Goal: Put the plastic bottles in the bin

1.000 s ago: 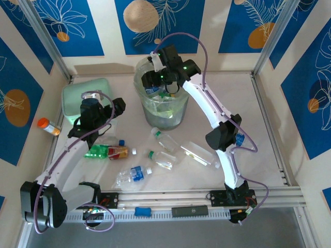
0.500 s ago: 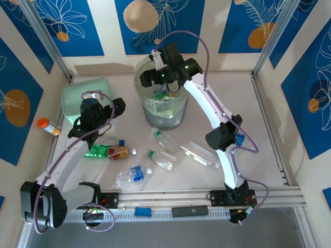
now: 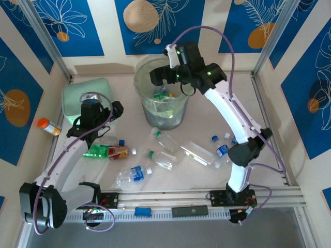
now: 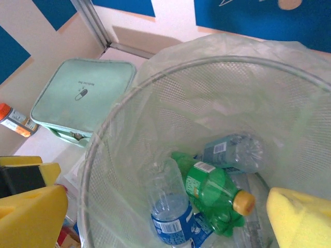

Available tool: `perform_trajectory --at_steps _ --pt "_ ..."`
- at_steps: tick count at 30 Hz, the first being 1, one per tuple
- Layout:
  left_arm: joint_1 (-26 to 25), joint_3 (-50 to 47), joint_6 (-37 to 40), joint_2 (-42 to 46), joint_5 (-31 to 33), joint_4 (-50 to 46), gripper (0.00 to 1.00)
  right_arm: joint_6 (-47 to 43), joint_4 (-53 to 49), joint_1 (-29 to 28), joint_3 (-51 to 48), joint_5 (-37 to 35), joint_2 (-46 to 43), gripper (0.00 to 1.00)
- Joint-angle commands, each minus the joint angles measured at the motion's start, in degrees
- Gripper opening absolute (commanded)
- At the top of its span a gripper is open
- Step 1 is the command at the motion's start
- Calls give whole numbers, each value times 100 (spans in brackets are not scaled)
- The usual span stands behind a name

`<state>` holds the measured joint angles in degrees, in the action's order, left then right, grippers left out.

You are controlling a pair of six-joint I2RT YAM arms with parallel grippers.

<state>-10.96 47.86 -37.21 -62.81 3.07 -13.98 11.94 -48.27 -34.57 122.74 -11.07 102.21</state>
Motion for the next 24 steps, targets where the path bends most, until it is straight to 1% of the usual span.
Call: perform_trajectory --at_steps 1,5,8,13,15,20,24 --pt "76 288 -104 163 220 -732 100 36 507 217 -713 -300 -536 99" --pt "89 422 -65 198 300 -1331 100 443 957 689 -1847 -346 -1312 99" --pt "128 401 -253 201 338 -1625 100 963 1393 1305 -2828 -73 -1970 99" --pt "176 339 -992 13 350 -2118 100 1773 2076 2528 -4342 654 -2970 99" --pt "183 330 -1293 -84 385 -2307 100 1859 2204 2854 -4771 714 -3251 99" --pt "182 327 -1991 -369 480 -2753 100 1824 2243 3398 -5459 712 -3567 99" --pt "182 406 -2605 -619 638 -3216 100 1959 2290 3720 -5821 1071 -3534 99"
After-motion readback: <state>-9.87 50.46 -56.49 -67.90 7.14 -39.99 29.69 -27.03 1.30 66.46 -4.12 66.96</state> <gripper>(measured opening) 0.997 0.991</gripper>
